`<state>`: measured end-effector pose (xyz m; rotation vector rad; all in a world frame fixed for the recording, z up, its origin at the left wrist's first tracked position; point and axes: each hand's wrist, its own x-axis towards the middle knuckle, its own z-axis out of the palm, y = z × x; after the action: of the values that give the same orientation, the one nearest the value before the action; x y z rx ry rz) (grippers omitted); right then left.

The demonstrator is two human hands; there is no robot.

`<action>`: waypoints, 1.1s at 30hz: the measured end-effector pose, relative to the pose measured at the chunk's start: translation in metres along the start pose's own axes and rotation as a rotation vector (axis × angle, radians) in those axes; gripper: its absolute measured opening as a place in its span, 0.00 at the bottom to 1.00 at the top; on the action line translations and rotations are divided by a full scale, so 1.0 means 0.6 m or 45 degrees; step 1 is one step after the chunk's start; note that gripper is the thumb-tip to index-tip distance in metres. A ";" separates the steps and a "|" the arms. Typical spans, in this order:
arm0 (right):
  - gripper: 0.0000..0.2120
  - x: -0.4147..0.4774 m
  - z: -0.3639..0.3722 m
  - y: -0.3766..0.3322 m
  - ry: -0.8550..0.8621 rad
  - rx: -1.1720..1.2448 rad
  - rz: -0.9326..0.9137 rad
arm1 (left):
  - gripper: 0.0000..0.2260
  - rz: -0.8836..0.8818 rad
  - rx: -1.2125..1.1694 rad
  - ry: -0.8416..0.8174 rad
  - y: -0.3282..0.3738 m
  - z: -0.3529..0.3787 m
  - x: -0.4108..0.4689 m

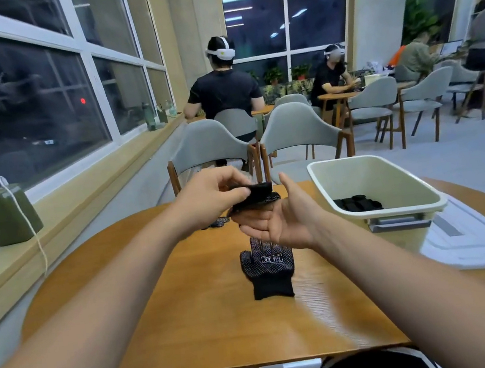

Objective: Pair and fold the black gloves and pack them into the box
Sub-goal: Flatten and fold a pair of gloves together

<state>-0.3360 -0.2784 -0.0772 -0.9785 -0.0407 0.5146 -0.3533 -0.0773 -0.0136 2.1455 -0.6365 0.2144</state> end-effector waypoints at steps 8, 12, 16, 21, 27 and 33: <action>0.46 0.054 -0.051 0.023 0.118 0.110 0.037 | 0.05 0.029 0.186 -0.023 -0.083 0.069 -0.039; 0.43 0.067 -0.065 0.037 0.169 0.171 0.058 | 0.06 0.091 0.256 0.006 -0.111 0.103 -0.067; 0.42 0.070 -0.075 0.052 0.246 0.168 0.078 | 0.06 0.061 0.327 -0.038 -0.128 0.124 -0.093; 0.43 0.069 -0.088 0.067 0.271 0.082 0.102 | 0.08 0.050 0.382 -0.080 -0.135 0.143 -0.117; 0.43 0.072 -0.103 0.074 0.194 0.130 0.108 | 0.10 0.066 0.348 -0.104 -0.149 0.157 -0.140; 0.45 0.068 -0.115 0.081 0.132 0.175 0.082 | 0.10 0.051 0.231 -0.095 -0.156 0.164 -0.154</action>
<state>-0.3012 -0.2930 -0.1633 -0.8725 0.1182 0.5185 -0.3913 -0.0747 -0.1734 2.3253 -0.7274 0.2223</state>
